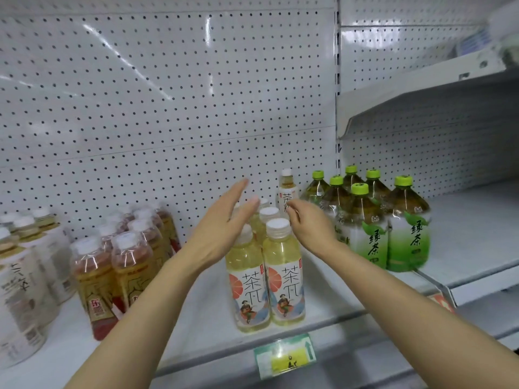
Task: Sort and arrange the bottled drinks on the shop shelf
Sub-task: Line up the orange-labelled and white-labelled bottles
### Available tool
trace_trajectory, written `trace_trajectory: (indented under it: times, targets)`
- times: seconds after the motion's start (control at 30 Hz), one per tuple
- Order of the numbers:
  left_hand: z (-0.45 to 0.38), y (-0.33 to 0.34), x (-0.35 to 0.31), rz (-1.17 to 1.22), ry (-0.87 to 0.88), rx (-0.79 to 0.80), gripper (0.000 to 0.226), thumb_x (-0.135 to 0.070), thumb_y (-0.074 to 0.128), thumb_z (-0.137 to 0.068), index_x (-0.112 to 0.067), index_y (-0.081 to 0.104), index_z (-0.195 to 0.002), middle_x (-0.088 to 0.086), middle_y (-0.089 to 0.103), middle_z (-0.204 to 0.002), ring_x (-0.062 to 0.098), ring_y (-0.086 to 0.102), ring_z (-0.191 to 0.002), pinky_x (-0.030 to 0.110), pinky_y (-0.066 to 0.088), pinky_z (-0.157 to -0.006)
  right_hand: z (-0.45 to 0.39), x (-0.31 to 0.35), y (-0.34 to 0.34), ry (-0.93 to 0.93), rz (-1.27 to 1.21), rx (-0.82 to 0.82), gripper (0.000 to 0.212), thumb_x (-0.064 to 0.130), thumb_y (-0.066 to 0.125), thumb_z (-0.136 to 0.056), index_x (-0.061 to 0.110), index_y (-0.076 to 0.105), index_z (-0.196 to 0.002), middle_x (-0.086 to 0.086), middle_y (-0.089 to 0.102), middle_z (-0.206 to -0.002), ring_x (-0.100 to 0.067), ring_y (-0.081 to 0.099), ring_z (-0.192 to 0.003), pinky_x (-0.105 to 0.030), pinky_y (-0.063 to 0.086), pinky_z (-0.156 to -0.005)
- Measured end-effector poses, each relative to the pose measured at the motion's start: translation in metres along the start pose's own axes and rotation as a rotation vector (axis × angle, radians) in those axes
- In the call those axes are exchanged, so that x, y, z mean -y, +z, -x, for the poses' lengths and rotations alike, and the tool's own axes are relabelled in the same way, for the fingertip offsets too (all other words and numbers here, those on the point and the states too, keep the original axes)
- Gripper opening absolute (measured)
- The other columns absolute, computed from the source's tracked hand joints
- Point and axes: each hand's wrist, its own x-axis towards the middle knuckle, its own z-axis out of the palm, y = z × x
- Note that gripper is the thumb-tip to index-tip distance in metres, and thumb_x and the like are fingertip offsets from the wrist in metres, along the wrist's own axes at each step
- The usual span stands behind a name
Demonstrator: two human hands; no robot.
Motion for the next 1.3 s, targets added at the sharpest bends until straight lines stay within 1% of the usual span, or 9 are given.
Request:
trace_trajectory:
  times: [0.1, 0.23, 0.47, 0.57, 0.63, 0.73, 0.93, 1.1, 1.3]
  targets:
    - [-0.002, 0.004, -0.019, -0.311, 0.052, 0.227, 0.071, -0.08, 0.025, -0.088, -0.051, 0.021, -0.153, -0.013, 0.013, -0.164, 0.012, 0.015, -0.151, 0.042, 0.014, -0.121, -0.015, 0.001, -0.006, -0.028, 0.16, -0.001, 0.032, 0.025, 0.044, -0.102, 0.014, 0.056, -0.13, -0.005, 0.063, -0.122, -0.026, 0.056, -0.112, -0.032, 0.043, -0.077]
    - [0.001, 0.017, -0.017, -0.644, 0.106, 0.264, 0.066, -0.074, 0.026, -0.091, -0.051, 0.019, -0.153, -0.011, 0.017, -0.164, 0.02, 0.016, -0.152, 0.047, 0.016, -0.122, -0.045, -0.002, -0.004, 0.032, 0.235, 0.053, 0.038, 0.023, 0.051, -0.099, 0.012, 0.05, -0.135, -0.008, 0.058, -0.13, -0.028, 0.052, -0.119, -0.04, 0.05, -0.09]
    - [0.006, 0.025, -0.007, -0.722, 0.132, 0.159, 0.063, -0.073, 0.029, -0.093, -0.055, 0.013, -0.151, -0.011, 0.018, -0.164, 0.02, 0.015, -0.152, 0.047, 0.014, -0.122, -0.12, -0.026, 0.035, 0.215, 0.042, 0.114, 0.054, 0.019, 0.06, -0.094, 0.008, 0.038, -0.141, -0.017, 0.049, -0.134, -0.034, 0.052, -0.117, -0.043, 0.05, -0.092]
    - [0.007, 0.028, -0.004, -0.742, 0.137, 0.15, 0.069, -0.077, 0.017, -0.085, -0.055, 0.014, -0.15, -0.008, 0.023, -0.164, 0.025, 0.02, -0.151, 0.051, 0.019, -0.12, -0.14, -0.035, 0.051, 0.273, 0.016, 0.116, 0.062, 0.023, 0.058, -0.095, 0.01, 0.027, -0.146, -0.022, 0.046, -0.134, -0.04, 0.053, -0.116, -0.049, 0.05, -0.094]
    - [0.006, 0.029, -0.004, -0.738, 0.137, 0.145, 0.07, -0.076, 0.014, -0.083, -0.054, 0.017, -0.15, -0.006, 0.027, -0.163, 0.027, 0.023, -0.149, 0.053, 0.02, -0.119, -0.147, -0.041, 0.061, 0.292, -0.038, 0.119, 0.06, 0.023, 0.058, -0.096, 0.01, 0.026, -0.145, -0.023, 0.049, -0.132, -0.04, 0.054, -0.113, -0.047, 0.05, -0.087]
    - [0.006, 0.028, -0.005, -0.72, 0.141, 0.125, 0.065, -0.072, 0.027, -0.09, -0.05, 0.022, -0.151, -0.003, 0.027, -0.163, 0.029, 0.022, -0.15, 0.052, 0.018, -0.12, -0.15, -0.043, 0.074, 0.329, -0.12, 0.134, 0.062, 0.022, 0.059, -0.096, 0.009, 0.024, -0.145, -0.022, 0.054, -0.128, -0.04, 0.057, -0.11, -0.038, 0.043, -0.076]
    - [0.009, 0.03, -0.008, -0.7, 0.15, 0.087, 0.059, -0.065, 0.039, -0.096, -0.049, 0.025, -0.152, -0.002, 0.03, -0.161, 0.027, 0.025, -0.148, 0.051, 0.018, -0.121, -0.148, -0.045, 0.08, 0.307, -0.157, -0.038, 0.031, 0.018, 0.046, -0.102, 0.002, 0.039, -0.127, -0.023, 0.061, -0.11, -0.037, 0.059, -0.091, -0.039, 0.042, -0.069]
    - [0.009, 0.031, -0.006, -0.703, 0.153, 0.067, 0.059, -0.066, 0.037, -0.095, -0.049, 0.027, -0.151, -0.004, 0.033, -0.16, 0.025, 0.027, -0.147, 0.05, 0.019, -0.12, -0.15, -0.034, 0.063, 0.304, -0.277, -0.179, 0.027, 0.021, 0.049, -0.101, 0.006, 0.043, -0.123, -0.018, 0.062, -0.115, -0.036, 0.06, -0.098, -0.04, 0.045, -0.073]
    - [0.01, 0.034, -0.003, -0.716, 0.158, 0.031, 0.065, -0.073, 0.028, -0.09, -0.048, 0.031, -0.15, -0.007, 0.039, -0.157, 0.02, 0.039, -0.139, 0.046, 0.027, -0.117, -0.165, 0.023, -0.003, 0.125, -0.454, -0.441, 0.029, 0.027, 0.044, -0.1, 0.011, 0.045, -0.125, -0.007, 0.056, -0.119, -0.016, 0.048, -0.087, -0.029, 0.035, -0.065]
